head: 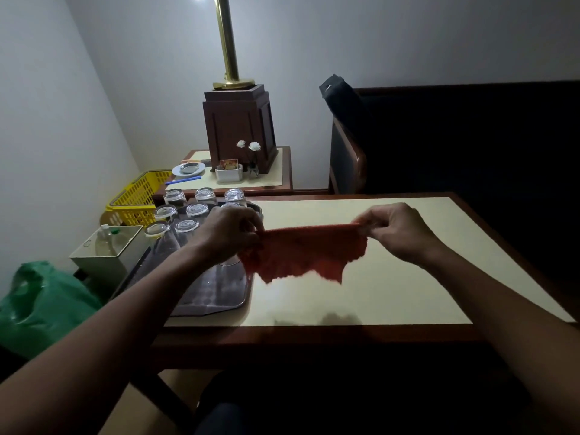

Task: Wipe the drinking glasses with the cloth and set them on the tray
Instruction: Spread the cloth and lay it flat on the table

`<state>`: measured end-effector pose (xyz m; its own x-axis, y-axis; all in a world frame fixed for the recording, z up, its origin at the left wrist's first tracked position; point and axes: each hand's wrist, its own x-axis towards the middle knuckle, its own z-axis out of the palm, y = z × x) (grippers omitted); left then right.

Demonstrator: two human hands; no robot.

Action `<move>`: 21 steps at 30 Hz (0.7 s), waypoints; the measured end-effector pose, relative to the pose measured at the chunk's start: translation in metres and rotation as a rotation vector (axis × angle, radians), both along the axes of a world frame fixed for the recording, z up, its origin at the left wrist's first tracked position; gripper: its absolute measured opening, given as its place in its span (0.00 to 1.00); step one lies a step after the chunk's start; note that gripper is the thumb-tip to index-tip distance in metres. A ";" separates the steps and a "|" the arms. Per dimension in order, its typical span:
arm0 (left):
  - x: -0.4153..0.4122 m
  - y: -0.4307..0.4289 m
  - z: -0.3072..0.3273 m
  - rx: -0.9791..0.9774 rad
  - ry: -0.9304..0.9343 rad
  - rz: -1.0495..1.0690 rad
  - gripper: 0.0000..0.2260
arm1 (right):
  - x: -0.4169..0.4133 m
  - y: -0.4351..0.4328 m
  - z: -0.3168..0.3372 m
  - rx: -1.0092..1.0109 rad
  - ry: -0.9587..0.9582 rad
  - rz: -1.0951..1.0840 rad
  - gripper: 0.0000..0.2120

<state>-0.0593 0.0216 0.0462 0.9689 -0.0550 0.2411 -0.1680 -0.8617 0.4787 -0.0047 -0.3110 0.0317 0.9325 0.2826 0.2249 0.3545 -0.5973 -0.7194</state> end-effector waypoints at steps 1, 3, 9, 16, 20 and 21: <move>0.001 -0.005 -0.004 -0.001 -0.069 0.002 0.10 | 0.002 0.000 -0.002 0.004 -0.056 -0.031 0.08; 0.000 -0.013 -0.020 0.014 -0.149 -0.038 0.09 | 0.001 -0.004 -0.011 0.006 -0.128 -0.028 0.08; -0.027 -0.022 -0.105 0.122 0.101 -0.199 0.10 | -0.018 -0.036 -0.095 -0.306 0.033 0.075 0.17; -0.013 -0.030 -0.121 -0.025 0.202 -0.013 0.11 | -0.017 -0.019 -0.110 -0.322 0.154 0.012 0.12; 0.017 -0.030 -0.128 0.107 0.259 0.112 0.13 | 0.016 0.018 -0.109 -0.289 0.239 -0.103 0.18; 0.023 -0.030 -0.130 0.189 0.320 0.106 0.16 | 0.024 0.026 -0.112 -0.332 0.267 -0.115 0.21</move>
<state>-0.0367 -0.0088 -0.0836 0.9963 0.0354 -0.0787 0.0591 -0.9442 0.3239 0.0190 -0.2850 -0.0807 0.9752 0.1900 -0.1135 0.1002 -0.8362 -0.5392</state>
